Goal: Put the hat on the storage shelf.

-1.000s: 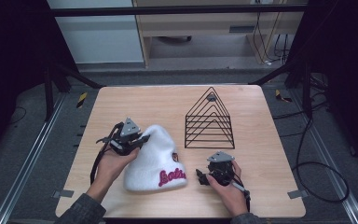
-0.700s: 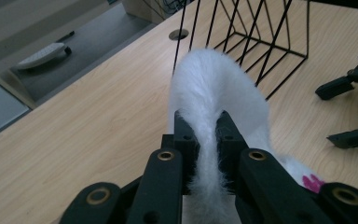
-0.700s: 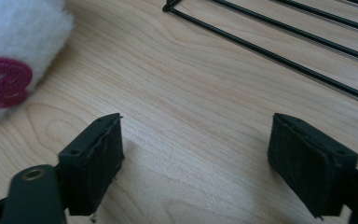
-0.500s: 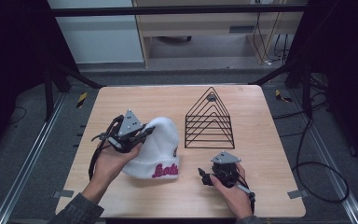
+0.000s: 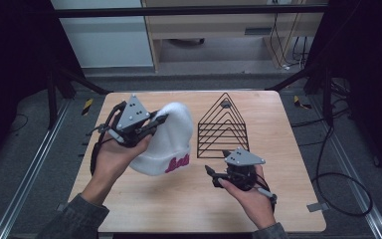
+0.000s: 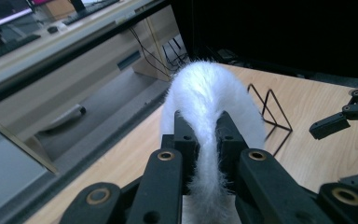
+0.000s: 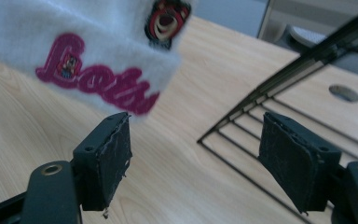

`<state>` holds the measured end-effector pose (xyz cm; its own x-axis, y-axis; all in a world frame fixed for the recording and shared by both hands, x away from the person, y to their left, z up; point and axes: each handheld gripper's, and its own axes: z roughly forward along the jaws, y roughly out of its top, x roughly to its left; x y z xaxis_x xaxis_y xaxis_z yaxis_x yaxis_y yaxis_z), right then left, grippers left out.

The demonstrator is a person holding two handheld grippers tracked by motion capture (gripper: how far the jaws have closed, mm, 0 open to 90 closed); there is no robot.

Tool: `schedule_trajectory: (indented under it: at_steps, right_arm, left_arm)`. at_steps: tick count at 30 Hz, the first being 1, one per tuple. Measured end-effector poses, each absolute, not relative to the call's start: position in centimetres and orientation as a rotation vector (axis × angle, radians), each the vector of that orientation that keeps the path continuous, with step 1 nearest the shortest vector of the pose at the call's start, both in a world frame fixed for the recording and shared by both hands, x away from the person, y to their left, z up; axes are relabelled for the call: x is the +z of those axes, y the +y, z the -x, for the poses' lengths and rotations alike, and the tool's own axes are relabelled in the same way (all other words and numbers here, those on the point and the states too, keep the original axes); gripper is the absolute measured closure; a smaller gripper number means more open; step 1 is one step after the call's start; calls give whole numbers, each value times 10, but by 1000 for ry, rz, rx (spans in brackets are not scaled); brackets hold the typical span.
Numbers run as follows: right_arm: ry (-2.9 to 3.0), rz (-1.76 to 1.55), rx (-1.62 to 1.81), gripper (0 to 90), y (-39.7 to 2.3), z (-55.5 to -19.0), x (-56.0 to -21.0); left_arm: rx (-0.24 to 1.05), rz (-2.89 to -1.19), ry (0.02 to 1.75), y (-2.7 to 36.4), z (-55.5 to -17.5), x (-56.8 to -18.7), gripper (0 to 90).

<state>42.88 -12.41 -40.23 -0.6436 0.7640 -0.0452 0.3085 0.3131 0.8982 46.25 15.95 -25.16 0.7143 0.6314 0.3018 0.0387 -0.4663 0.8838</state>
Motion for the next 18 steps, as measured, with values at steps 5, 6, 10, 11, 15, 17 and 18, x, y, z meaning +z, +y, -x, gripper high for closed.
schedule_trajectory:
  at_steps: [5,6,10,11,15,17,18]
  right_arm:
    - [2114,-897,1356,255,-117,-431,-376]
    - [2114,-887,1365,253,-115,-432,-372]
    - [2132,-900,1430,230,-113,-439,-363]
    - [2133,-900,1428,223,-114,-441,-363]
    - [2141,-928,1453,201,-121,-448,-361]
    - [2144,-938,1457,193,-124,-450,-361]
    - [2147,-943,1462,188,-125,-452,-361]
  left_arm:
    - [774,-1939,456,144,-459,-231,828]
    - [776,-1935,435,138,-458,-225,828]
    - [770,-1921,409,127,-460,-217,828]
    - [773,-1919,399,124,-459,-215,828]
    - [774,-1908,371,118,-458,-211,828]
    - [781,-1906,356,115,-458,-208,828]
    - [783,-1905,350,114,-459,-207,828]
